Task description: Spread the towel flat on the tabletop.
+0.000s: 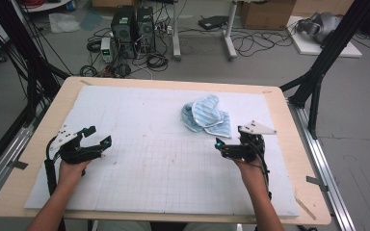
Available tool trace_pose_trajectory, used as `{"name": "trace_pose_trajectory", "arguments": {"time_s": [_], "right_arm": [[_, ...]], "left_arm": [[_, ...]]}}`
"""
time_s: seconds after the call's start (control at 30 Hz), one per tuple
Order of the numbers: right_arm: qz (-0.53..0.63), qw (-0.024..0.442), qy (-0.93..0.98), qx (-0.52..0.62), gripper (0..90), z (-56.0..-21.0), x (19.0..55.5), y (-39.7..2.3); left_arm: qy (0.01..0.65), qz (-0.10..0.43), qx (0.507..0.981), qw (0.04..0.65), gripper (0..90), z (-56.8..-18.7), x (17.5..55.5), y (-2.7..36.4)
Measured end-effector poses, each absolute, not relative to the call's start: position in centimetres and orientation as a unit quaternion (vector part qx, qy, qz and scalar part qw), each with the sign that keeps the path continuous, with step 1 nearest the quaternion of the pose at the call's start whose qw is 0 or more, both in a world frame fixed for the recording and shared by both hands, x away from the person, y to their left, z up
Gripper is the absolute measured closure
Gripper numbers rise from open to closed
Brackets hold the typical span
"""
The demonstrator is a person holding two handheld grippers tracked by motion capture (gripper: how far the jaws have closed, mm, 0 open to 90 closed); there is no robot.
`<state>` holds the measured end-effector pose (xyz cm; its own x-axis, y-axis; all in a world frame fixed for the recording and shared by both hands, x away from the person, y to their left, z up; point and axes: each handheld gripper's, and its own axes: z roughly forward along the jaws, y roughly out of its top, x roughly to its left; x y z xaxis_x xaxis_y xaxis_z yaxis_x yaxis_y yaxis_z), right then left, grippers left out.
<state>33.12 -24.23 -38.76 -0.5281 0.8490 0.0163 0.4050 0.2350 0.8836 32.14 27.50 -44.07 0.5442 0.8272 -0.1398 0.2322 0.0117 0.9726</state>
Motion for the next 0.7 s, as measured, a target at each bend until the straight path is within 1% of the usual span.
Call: {"name": "trace_pose_trajectory", "arguments": {"time_s": [0.03,0.23,0.33,0.43,0.47,0.5,0.53,0.63,0.7], "right_arm": [[0.453,0.239,0.749,0.42,3.4,-38.6,34.5,-23.5],[0.438,0.228,0.762,0.42,3.5,-38.9,39.2,-21.7],[0.43,0.22,0.764,0.427,5.3,-39.3,41.2,-21.0],[0.423,0.219,0.769,0.427,6.3,-39.6,42.1,-20.2],[0.418,0.22,0.772,0.426,7.6,-39.7,42.5,-19.8],[0.407,0.218,0.781,0.42,12.6,-39.8,43.2,-19.0],[0.407,0.218,0.781,0.42,12.6,-39.8,43.2,-19.0],[0.367,0.24,0.806,0.397,16.0,-40.2,44.4,-17.0],[0.331,0.245,0.819,0.399,16.1,-40.8,45.3,-16.4]], "left_arm": [[0.406,0.256,0.656,0.583,17.4,-44.1,32.3,27.4],[0.407,0.251,0.661,0.579,17.5,-44.3,32.4,27.2],[0.407,0.247,0.662,0.579,17.6,-44.4,32.3,27.3],[0.407,0.245,0.661,0.58,17.6,-44.4,32.3,27.3],[0.408,0.245,0.66,0.581,17.6,-44.4,32.3,27.3],[0.407,0.243,0.662,0.581,17.7,-44.4,32.3,27.3],[0.407,0.242,0.662,0.581,17.7,-44.5,32.3,27.3],[0.406,0.243,0.663,0.58,18.0,-44.5,32.4,27.2],[0.408,0.242,0.663,0.579,18.0,-44.5,32.5,27.2]]}}
